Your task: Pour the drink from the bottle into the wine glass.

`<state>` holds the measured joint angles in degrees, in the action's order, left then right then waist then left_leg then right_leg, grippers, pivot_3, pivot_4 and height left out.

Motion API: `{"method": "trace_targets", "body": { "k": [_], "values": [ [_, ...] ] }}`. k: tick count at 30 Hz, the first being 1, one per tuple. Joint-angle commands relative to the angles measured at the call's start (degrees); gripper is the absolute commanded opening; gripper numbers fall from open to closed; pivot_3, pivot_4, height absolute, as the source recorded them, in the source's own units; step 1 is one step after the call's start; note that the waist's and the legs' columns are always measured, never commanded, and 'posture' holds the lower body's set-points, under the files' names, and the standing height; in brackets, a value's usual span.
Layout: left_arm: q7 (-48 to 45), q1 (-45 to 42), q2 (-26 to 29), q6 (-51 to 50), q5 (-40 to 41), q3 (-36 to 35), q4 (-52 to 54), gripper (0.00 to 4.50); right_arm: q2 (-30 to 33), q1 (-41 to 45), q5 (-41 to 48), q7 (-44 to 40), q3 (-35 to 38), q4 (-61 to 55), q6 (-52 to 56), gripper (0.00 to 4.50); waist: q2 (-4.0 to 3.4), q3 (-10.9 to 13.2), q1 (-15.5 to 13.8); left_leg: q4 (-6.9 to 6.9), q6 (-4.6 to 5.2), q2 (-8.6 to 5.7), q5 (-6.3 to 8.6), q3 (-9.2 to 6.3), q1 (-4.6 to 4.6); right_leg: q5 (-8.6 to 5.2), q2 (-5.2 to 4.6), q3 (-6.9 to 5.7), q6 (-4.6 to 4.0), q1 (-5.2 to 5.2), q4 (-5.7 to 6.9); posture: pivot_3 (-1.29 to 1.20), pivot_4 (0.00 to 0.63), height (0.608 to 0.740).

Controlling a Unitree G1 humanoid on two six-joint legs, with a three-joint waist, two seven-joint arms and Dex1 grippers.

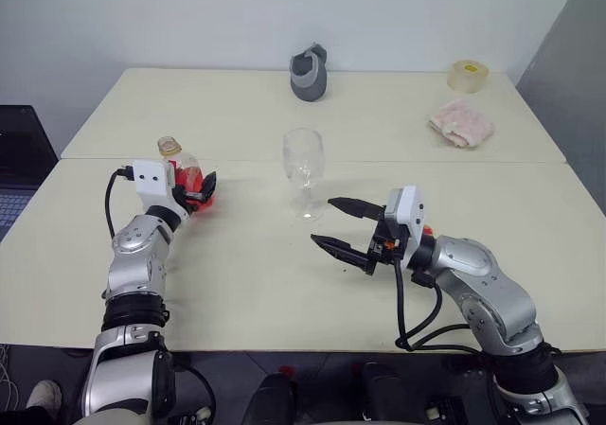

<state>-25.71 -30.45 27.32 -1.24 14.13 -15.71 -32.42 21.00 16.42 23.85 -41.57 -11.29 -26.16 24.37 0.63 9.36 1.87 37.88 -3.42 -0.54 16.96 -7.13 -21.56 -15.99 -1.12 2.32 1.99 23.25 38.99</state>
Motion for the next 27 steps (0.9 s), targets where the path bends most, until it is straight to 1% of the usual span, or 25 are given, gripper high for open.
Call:
{"method": "trace_targets", "body": {
  "k": [1,5,7,11,14,16,18,22,27],
  "values": [
    [-0.4,-1.5,1.5,2.3,-0.1,-0.9,-0.2,2.35,0.0,-0.1,0.8,0.4,1.0,-2.2,-0.6,3.59,0.0,0.0,0.0,0.0,0.0,0.0,0.0,0.0,0.0,0.0,0.0,0.0,0.0,0.0,0.0,0.0,0.15,0.74],
    [-0.3,-1.3,1.8,2.9,-0.2,-0.8,-0.3,1.23,-0.3,0.5,0.6,0.4,0.7,-1.0,-1.3,3.59,0.0,0.0,0.0,0.0,0.0,0.0,0.0,0.01,0.01,0.0,0.0,0.0,0.0,0.0,0.01,0.0,0.15,0.74],
    [-0.7,-0.8,2.0,2.6,-0.4,-0.3,1.0,0.97,-0.4,0.7,0.3,0.3,0.7,-0.3,-1.7,3.59,0.0,0.0,0.0,0.0,0.0,0.0,0.0,0.0,0.0,0.0,0.0,-0.01,0.0,0.0,0.01,0.0,0.15,0.74],
    [-2.5,-1.3,2.7,0.4,-1.2,1.8,5.2,0.92,-0.5,1.8,0.0,1.0,1.1,0.4,-1.5,3.59,0.01,0.0,0.0,0.02,0.0,0.0,0.0,0.0,-0.03,0.0,0.0,-0.02,0.0,0.01,0.01,0.0,0.15,0.74],
    [-5.3,-4.8,4.1,-0.3,-2.5,4.8,8.4,0.92,-0.3,3.3,-0.4,2.6,1.9,1.4,0.1,3.59,0.03,0.0,0.0,0.06,-0.01,-0.01,-0.01,-0.05,-0.11,0.0,0.0,-0.06,0.0,0.05,0.01,0.0,0.15,0.74],
    [-6.7,-7.5,4.8,-0.3,-3.3,6.3,8.4,0.92,-0.5,4.6,0.1,3.7,2.8,2.3,1.2,3.59,0.06,0.0,-0.1,0.08,-0.02,-0.03,-0.01,-0.1,-0.15,0.01,0.01,-0.11,0.0,0.05,0.01,0.0,0.15,0.74],
    [-8.5,-11.0,5.5,0.2,-4.5,8.0,6.9,0.92,-0.9,6.6,0.9,4.9,3.9,3.3,2.4,3.59,0.07,0.0,-0.1,0.12,-0.16,-0.09,-0.09,-0.14,-0.2,0.01,0.0,-0.17,0.0,0.05,0.0,0.0,0.15,0.74],
    [-13.3,-20.3,6.3,3.6,-8.7,13.0,-0.6,0.92,-2.1,11.6,1.3,6.8,5.7,6.4,4.0,3.59,0.07,0.0,0.0,0.07,-0.18,-0.51,-0.11,-0.17,-0.19,0.01,-0.04,-0.14,0.01,0.08,0.01,0.0,0.15,0.74],
    [-16.4,-26.3,6.3,10.1,-12.0,15.6,-8.9,0.92,-2.3,14.3,-0.7,7.4,4.8,8.4,4.0,3.59,0.07,0.0,0.7,0.05,-0.17,-0.62,-0.11,-0.15,-0.22,-0.01,-0.1,-0.05,0.02,0.15,0.01,0.0,0.15,0.74]
  ]
}}
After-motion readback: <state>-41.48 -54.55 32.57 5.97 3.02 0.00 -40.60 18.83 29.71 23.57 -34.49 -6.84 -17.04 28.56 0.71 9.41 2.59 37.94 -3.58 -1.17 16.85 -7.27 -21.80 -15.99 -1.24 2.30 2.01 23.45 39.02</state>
